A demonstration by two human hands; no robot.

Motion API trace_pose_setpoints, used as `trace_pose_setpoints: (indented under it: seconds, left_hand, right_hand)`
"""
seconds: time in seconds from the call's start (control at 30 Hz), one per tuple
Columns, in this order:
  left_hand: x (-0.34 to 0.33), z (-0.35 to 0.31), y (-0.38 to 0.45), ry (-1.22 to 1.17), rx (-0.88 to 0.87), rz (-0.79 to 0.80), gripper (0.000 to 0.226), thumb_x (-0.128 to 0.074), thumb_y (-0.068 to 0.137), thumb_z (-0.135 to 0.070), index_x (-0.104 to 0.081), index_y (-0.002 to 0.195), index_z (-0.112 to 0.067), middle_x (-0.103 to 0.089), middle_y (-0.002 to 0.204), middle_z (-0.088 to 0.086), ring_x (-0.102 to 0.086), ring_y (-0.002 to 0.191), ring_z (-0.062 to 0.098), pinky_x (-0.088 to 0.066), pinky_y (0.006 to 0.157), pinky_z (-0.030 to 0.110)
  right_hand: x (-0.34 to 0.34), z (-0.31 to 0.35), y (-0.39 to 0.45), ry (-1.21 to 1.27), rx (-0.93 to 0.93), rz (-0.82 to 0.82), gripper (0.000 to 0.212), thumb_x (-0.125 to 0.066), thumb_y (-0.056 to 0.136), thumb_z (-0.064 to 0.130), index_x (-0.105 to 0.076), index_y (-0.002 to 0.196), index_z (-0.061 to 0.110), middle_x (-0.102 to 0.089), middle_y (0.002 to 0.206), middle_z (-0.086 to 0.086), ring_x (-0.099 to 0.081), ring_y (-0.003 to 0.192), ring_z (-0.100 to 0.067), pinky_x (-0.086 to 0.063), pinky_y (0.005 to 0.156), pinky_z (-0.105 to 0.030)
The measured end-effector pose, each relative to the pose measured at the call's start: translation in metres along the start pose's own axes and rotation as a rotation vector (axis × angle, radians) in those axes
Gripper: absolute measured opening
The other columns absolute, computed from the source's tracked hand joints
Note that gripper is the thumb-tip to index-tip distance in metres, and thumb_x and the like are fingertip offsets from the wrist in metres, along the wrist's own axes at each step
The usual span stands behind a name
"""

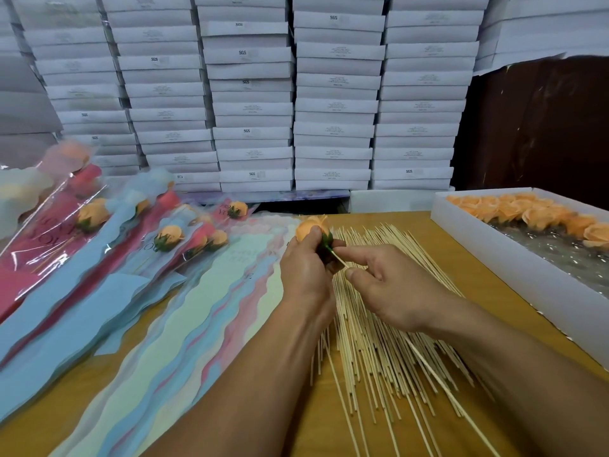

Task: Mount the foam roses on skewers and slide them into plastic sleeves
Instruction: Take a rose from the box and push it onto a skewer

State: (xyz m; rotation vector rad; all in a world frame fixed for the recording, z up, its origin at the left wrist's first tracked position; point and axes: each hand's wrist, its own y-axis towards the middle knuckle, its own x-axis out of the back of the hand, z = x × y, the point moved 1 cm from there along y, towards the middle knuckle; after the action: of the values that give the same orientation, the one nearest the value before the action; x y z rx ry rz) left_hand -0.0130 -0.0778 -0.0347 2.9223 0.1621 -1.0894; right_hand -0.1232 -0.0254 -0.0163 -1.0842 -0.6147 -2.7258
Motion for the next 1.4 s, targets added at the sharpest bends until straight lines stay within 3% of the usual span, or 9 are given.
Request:
trace_pose_setpoints:
  seconds: [0.33,0.53,0.7,0.8,0.87,0.97,1.13,1.27,1.4]
  left_hand:
    - [0.001,0.009,-0.001,0.248,-0.022,0.044,0.046,-0.045,0.102,-0.049,-0.063,0.096,-0.007,-0.069,0.066,0.005,-0.062,0.06,0.016,-0.053,0.061,0.031]
    - [-0.001,0.006,-0.002,0.997,-0.223,-0.012,0.016,-0.054,0.096,-0.022,-0.064,0.103,-0.013,-0.07,0.095,0.007,-0.068,0.091,0.026,-0.057,0.086,0.044]
    - [-0.023,-0.005,-0.008,1.544,-0.27,0.17,0.015,-0.056,0.091,-0.014,-0.063,0.103,-0.009,-0.066,0.097,0.01,-0.064,0.088,0.026,-0.045,0.062,0.03]
    - [-0.025,-0.029,0.002,1.781,-0.301,0.251,0.014,-0.056,0.092,-0.011,-0.065,0.1,-0.003,-0.067,0.096,0.013,-0.067,0.09,0.03,-0.052,0.068,0.035]
    - [-0.016,-0.055,0.015,1.848,-0.344,0.26,0.015,-0.054,0.091,-0.005,-0.067,0.095,0.002,-0.069,0.09,0.016,-0.068,0.084,0.029,-0.058,0.074,0.041]
    - [0.017,-0.092,0.035,2.004,-0.397,0.238,0.021,-0.052,0.092,-0.005,-0.061,0.073,0.001,-0.055,0.07,0.016,-0.051,0.065,0.026,-0.043,0.058,0.034]
    - [0.098,-0.108,0.056,2.109,-0.241,0.24,0.034,-0.045,0.105,-0.029,-0.063,0.116,-0.003,-0.062,0.122,0.015,-0.057,0.112,0.033,-0.043,0.097,0.039]
    - [0.131,-0.1,0.063,2.067,-0.209,0.32,0.03,-0.038,0.106,-0.034,-0.051,0.089,-0.014,-0.055,0.1,0.008,-0.052,0.093,0.025,-0.04,0.083,0.036]
    - [0.136,-0.092,0.061,2.077,-0.248,0.332,0.032,-0.029,0.109,-0.028,-0.049,0.091,-0.01,-0.055,0.103,0.011,-0.05,0.098,0.024,-0.035,0.085,0.032]
  right_hand:
    - [0.013,-0.02,0.002,0.454,-0.095,0.031,0.042,-0.043,0.106,0.013,-0.075,0.1,0.04,-0.045,0.043,0.003,-0.037,0.039,-0.008,-0.035,0.041,-0.018]
    - [0.016,-0.025,0.006,0.525,-0.169,-0.08,0.026,-0.042,0.107,0.014,-0.066,0.117,0.016,-0.044,0.044,0.0,-0.038,0.037,-0.005,-0.033,0.038,-0.013]
    - [0.017,-0.028,0.007,0.567,-0.221,-0.11,0.027,-0.041,0.107,0.012,-0.065,0.119,0.01,-0.042,0.043,0.0,-0.035,0.036,-0.006,-0.029,0.035,-0.016]
    - [0.018,-0.03,0.008,0.556,-0.237,-0.117,0.026,-0.041,0.107,0.014,-0.065,0.119,0.013,-0.043,0.044,0.001,-0.036,0.036,-0.007,-0.03,0.036,-0.017]
    - [0.019,-0.033,0.008,0.539,-0.24,-0.123,0.026,-0.042,0.107,0.015,-0.064,0.119,0.015,-0.045,0.045,0.003,-0.037,0.038,-0.007,-0.031,0.037,-0.018]
    - [0.02,-0.038,0.009,0.525,-0.245,-0.129,0.026,-0.042,0.107,0.016,-0.064,0.122,0.014,-0.046,0.048,0.001,-0.037,0.041,-0.009,-0.031,0.038,-0.021]
    - [0.018,-0.042,0.011,0.481,-0.259,-0.114,0.028,-0.043,0.107,0.019,-0.063,0.126,0.016,-0.046,0.048,0.003,-0.038,0.045,-0.012,-0.031,0.042,-0.024]
    - [0.016,-0.044,0.011,0.466,-0.255,-0.104,0.028,-0.042,0.107,0.02,-0.063,0.125,0.017,-0.046,0.049,0.001,-0.039,0.046,-0.011,-0.033,0.042,-0.021]
    - [0.014,-0.044,0.011,0.456,-0.257,-0.098,0.028,-0.043,0.107,0.021,-0.063,0.126,0.019,-0.046,0.049,0.002,-0.04,0.045,-0.009,-0.034,0.042,-0.021]
